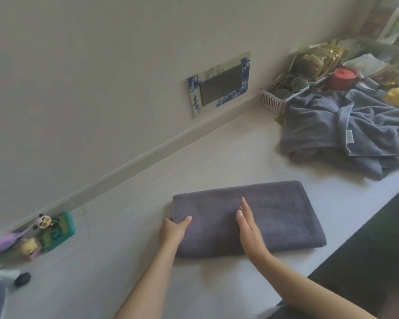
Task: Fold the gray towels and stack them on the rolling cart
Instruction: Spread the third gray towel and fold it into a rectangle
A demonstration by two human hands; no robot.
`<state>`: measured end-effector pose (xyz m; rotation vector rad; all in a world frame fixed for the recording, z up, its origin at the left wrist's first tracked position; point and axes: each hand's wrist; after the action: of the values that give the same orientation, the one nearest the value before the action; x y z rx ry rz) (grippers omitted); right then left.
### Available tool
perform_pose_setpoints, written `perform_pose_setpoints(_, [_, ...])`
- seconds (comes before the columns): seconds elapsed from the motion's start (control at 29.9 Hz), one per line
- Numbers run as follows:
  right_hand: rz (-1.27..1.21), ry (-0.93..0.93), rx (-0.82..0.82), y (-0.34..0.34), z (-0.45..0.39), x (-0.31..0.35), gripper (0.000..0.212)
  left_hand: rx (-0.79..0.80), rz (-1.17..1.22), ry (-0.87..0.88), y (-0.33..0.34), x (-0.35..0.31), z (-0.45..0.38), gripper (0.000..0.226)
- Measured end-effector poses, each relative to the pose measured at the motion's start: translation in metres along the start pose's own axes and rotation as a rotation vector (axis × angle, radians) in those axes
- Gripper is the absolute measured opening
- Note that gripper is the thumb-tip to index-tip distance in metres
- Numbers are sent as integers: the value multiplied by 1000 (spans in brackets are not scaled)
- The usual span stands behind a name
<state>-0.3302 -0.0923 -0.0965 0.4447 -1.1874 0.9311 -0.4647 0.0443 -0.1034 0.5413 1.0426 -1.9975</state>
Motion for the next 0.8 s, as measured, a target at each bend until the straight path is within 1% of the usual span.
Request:
perform_pose_setpoints(0.07, [-2,22,-1,4,-3,-7,48,76,155,-36,-6,-4,2,49])
perform_pose_setpoints(0.17, [-7,26,-34,6,2,-15,47,164,294,-10,-15,-9,17,44])
perform_pose_setpoints(0.27, [-5,32,-49,5,2,-18,46,251,398,49,-16,-25,41,19])
perform_pose_setpoints(0.3, [-26,27,-57,6,6,-18,46,270,390,95,-16,-29,51,20])
perform_pose_setpoints(0.4, [-39,42,-65,4,7,-16,47,307,337,237,-6,-45,76,49])
perform_pose_setpoints(0.5, [-89,76,-9,-3,5,-6,47,251,178,366,7,-60,100,62])
perform_pose_setpoints(0.54, [-81,93,14,-7,2,-3,47,226,130,397,11,-64,106,62])
perform_pose_setpoints(0.6, [-24,93,-5,-21,-2,2,47,198,70,447,18,-72,116,59])
perform_pose_setpoints(0.7, [-134,32,-120,-52,-5,-1,45,162,-6,495,31,-86,127,52])
perform_pose_setpoints(0.77, [-173,43,-126,-74,-10,-5,43,137,-45,519,45,-93,134,49])
perform_pose_setpoints(0.8, [-218,72,-95,-82,-13,-5,44,122,-59,525,53,-96,139,48])
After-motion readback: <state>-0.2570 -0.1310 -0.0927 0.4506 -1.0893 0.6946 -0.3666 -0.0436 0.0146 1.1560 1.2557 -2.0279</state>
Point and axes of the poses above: each hand's wrist, its own z-axis away from the middle knuckle, its own y-axis out of the palm, x = y × z, and after that the axes turned 7 degrees about z, right-handed
